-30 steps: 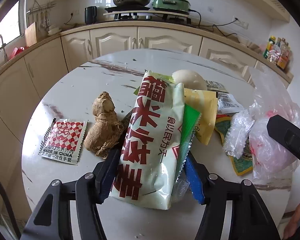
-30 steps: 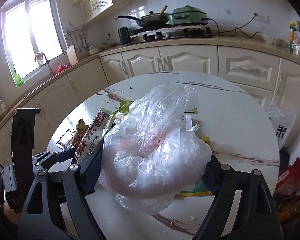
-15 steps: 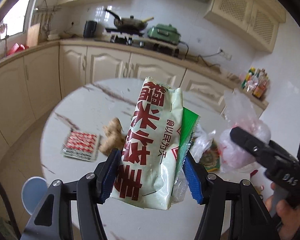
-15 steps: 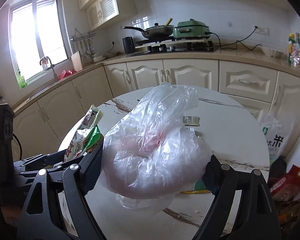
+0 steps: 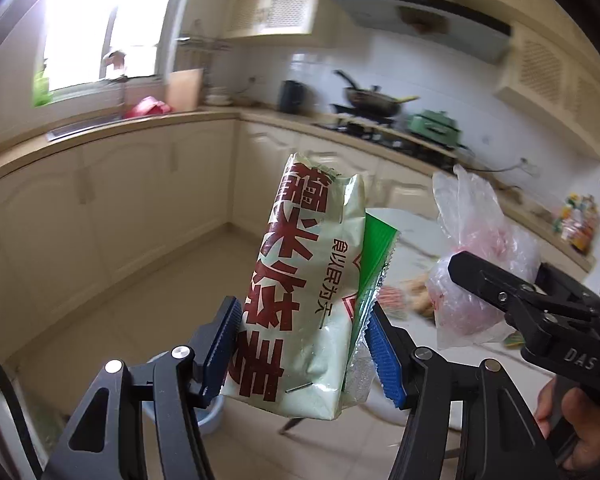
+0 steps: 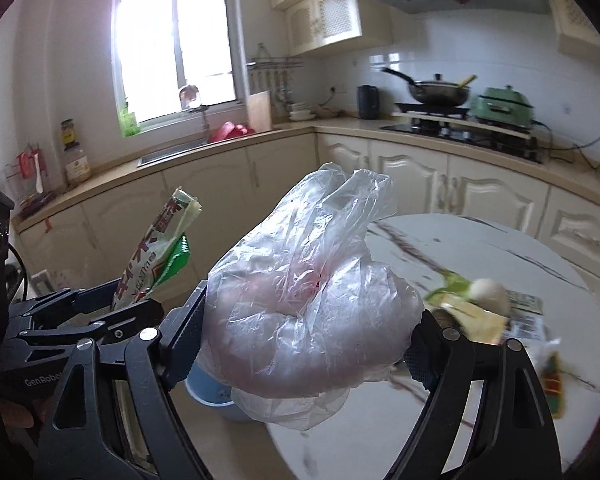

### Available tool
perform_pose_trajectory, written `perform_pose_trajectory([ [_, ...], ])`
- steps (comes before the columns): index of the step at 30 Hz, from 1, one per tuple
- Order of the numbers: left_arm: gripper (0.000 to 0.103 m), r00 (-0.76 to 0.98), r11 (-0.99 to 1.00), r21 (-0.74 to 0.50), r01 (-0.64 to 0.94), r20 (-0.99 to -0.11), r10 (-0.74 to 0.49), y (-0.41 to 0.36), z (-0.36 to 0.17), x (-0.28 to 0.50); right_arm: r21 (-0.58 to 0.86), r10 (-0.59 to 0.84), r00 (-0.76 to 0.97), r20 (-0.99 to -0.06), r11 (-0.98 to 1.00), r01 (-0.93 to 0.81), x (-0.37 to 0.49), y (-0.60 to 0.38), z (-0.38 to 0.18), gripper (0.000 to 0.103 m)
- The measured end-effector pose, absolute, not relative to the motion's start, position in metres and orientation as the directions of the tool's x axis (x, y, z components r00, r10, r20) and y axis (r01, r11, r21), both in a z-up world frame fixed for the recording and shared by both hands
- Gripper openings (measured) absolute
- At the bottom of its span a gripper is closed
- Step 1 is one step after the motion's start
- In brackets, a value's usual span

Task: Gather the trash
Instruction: 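Carry both items over the blue bucket and open both tools to drop them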

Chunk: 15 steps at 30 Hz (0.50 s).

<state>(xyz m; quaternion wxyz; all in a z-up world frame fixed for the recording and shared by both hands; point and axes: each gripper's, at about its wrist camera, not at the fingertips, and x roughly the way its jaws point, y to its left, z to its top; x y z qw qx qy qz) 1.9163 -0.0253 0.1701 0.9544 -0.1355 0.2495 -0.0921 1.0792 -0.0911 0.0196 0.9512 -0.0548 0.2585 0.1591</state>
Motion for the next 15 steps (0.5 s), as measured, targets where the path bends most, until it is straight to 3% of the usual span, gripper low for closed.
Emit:
perform_pose_trajectory([
  [6, 0.058, 0.809, 0.96, -0.262, -0.101, -0.583, -0.074, 0.064, 0.107, 1.859, -0.026, 0.38, 0.67, -0.637, 0.859, -0.512, 1.142, 0.034, -0.056, 0.083],
  [15, 0.058, 0.619, 0.92, -0.336, -0.201, -0.771, -0.147, 0.148, -0.06, 1.812, 0.102, 0.35, 0.396, -0.849, 0.844, -0.526, 1.263, 0.118, -0.253, 0.083],
])
